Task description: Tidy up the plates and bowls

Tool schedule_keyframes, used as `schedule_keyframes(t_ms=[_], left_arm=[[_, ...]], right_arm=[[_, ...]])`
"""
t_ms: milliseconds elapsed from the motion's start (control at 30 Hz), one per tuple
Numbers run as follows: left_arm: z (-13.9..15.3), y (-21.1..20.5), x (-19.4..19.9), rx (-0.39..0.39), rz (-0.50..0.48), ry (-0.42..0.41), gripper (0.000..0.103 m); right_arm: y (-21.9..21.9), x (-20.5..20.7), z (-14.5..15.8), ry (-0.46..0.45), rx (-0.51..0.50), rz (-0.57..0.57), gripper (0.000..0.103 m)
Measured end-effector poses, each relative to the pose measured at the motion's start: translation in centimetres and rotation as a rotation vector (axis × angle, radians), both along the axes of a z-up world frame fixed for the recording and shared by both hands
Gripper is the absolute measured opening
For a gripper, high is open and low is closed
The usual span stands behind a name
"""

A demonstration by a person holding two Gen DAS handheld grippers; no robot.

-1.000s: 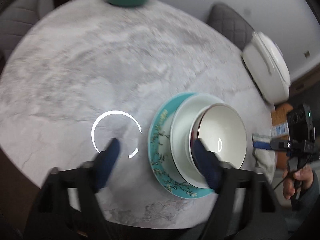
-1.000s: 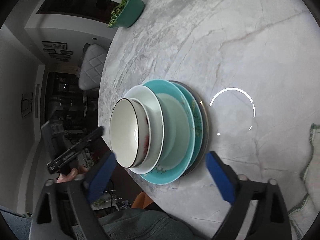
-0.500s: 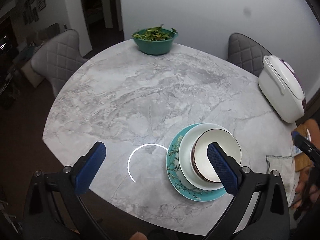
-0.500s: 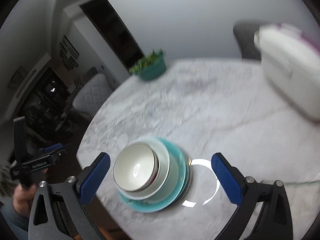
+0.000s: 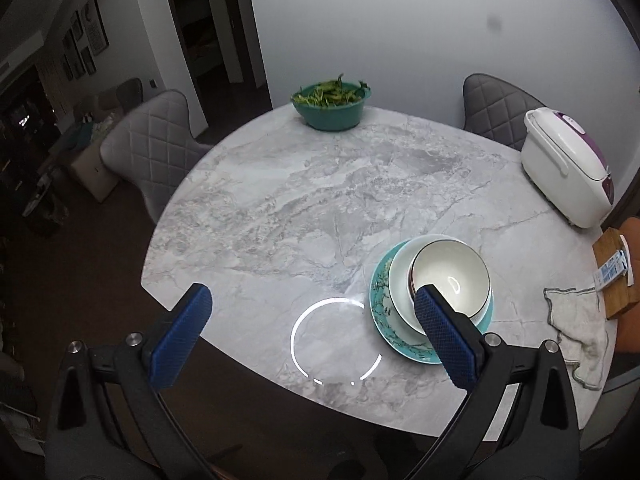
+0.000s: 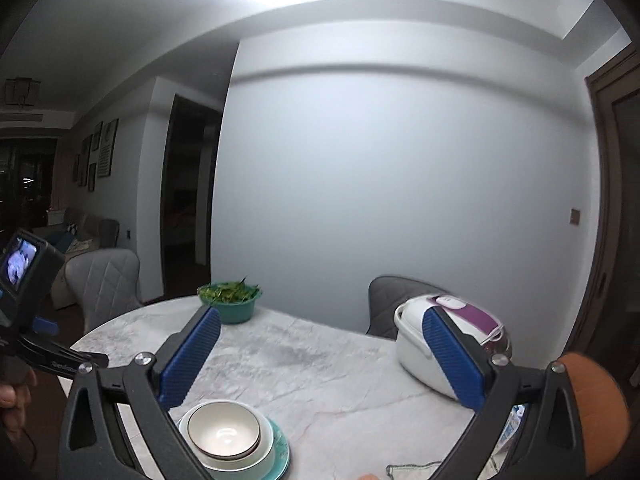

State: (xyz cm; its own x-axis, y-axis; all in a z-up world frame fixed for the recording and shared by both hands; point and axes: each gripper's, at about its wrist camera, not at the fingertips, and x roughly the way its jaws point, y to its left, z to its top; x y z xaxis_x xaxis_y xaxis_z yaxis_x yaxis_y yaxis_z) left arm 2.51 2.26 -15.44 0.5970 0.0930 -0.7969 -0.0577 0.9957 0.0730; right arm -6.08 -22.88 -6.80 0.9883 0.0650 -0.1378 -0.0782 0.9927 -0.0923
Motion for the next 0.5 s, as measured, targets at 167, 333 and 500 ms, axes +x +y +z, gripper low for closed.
schedule_keyframes(t_ms=[167,333,500], left_arm=[[1.7,0.1,-2.0,-0.099,0.011,-0.033,0.103],[3.3,-1.5,-3.2,-0.051,0.015,-0.069,0.103],[3.0,-2.6,-3.2,-0.086,0.026,-0.021,0.103]], right_arm=[[-0.5,1.8,-0.5,0.233,0.121,0.106,0.103],[-1.2,1.5,0.1,0.201,0.112,0.157,0.103],[-2.3,1.6,-0.8,0.249,0.158,0.181,0.103]])
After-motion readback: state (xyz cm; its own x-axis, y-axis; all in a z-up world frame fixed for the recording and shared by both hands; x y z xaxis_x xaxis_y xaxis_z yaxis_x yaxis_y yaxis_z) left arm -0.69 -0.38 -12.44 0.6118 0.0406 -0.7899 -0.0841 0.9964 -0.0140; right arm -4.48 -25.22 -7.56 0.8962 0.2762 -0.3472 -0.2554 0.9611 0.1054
